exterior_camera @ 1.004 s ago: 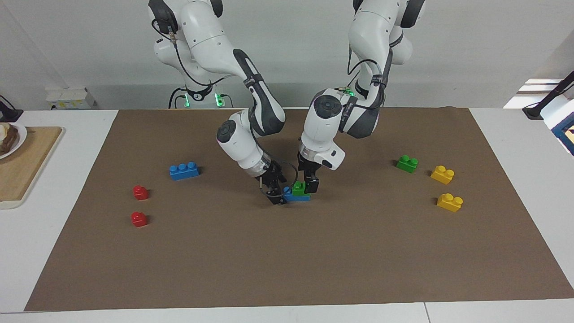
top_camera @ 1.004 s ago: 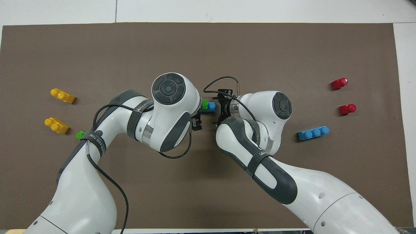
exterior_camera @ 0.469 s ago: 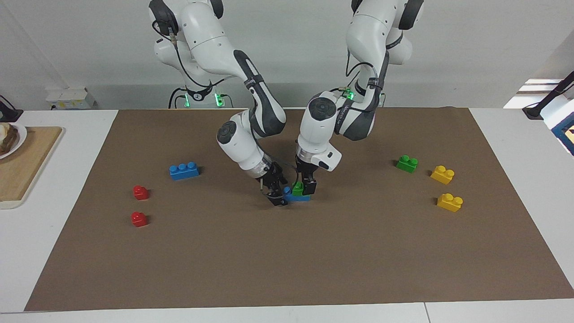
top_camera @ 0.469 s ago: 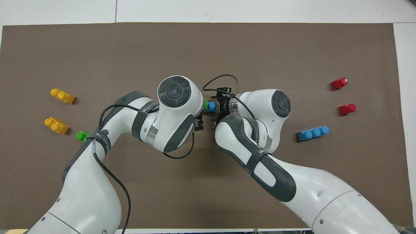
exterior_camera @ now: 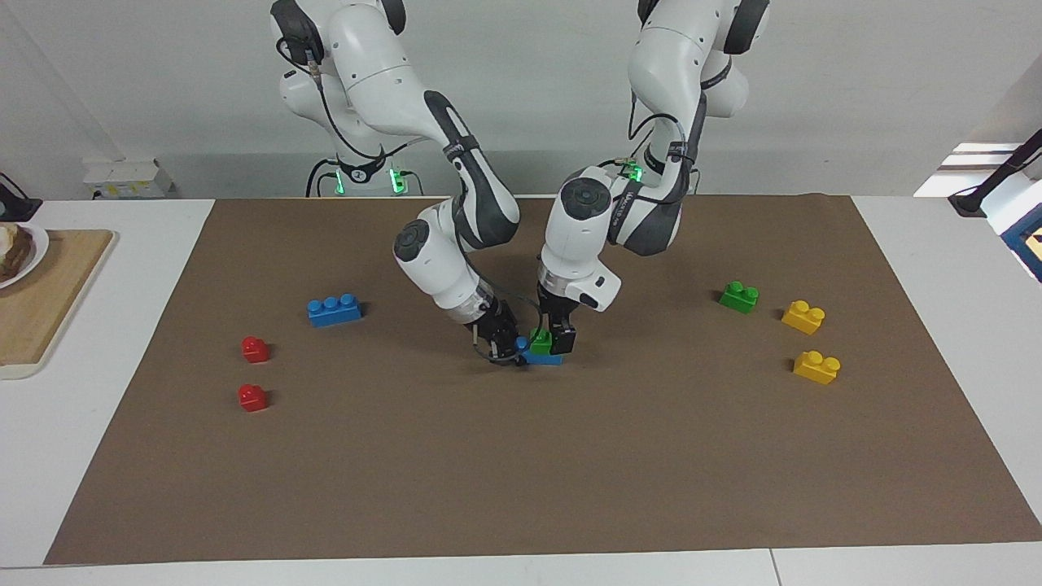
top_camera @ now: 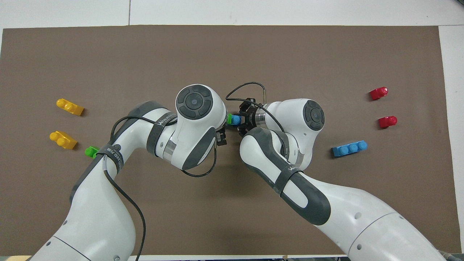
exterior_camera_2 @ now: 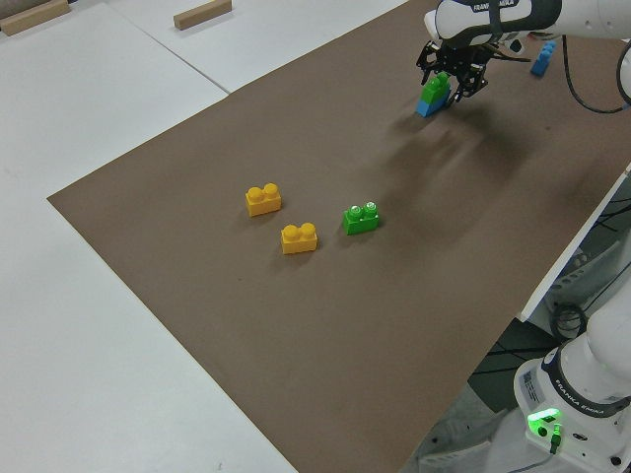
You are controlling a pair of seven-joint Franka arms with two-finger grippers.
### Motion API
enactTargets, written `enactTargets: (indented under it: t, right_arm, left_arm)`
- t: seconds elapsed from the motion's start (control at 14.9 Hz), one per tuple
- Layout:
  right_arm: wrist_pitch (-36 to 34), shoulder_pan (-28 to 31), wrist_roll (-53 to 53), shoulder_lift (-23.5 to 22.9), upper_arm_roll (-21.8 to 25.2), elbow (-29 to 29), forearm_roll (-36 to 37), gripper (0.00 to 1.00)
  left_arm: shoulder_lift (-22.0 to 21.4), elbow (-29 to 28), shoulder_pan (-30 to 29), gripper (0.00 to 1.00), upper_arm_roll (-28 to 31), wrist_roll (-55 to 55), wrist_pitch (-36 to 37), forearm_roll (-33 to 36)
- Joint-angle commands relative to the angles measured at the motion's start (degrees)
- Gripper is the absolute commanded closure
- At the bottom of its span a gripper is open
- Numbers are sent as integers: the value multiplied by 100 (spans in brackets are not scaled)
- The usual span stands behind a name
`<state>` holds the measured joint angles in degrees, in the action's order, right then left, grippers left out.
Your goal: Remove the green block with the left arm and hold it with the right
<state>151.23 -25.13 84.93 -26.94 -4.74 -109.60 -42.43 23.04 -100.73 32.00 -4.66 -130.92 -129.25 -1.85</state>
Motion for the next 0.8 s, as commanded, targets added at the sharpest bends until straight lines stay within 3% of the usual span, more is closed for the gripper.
enactTargets:
  t: [0.0,0.13,0.2,0.27,0.33,0.4,0.47,0.74]
  right_arm:
    - [56,69,-292,-118,-10,71,-178,100]
    - [55,69,-398,-145,-10,62,-178,100]
    - [64,78,-389,-145,-10,53,-178,100]
    - [73,78,-389,-145,-10,53,-178,100]
    - [82,69,-398,-153,-10,36,-178,100]
    - [91,61,-398,-154,-10,27,-178,100]
    - [99,60,-398,-154,-10,18,-178,100]
    - [135,52,-407,-154,-10,18,-178,100]
  left_arm:
    - [34,10,96,0,88,-145,-74,97]
    - [34,1,96,0,97,-153,-74,97]
    - [34,10,96,5,97,-154,-74,132]
    - [34,10,104,19,97,-171,-74,141]
    - [34,10,105,39,97,-189,-82,159]
    - [34,18,105,74,97,-206,-109,220]
    - [34,10,105,100,88,-206,-205,334]
    - [34,10,96,100,79,-206,-285,405]
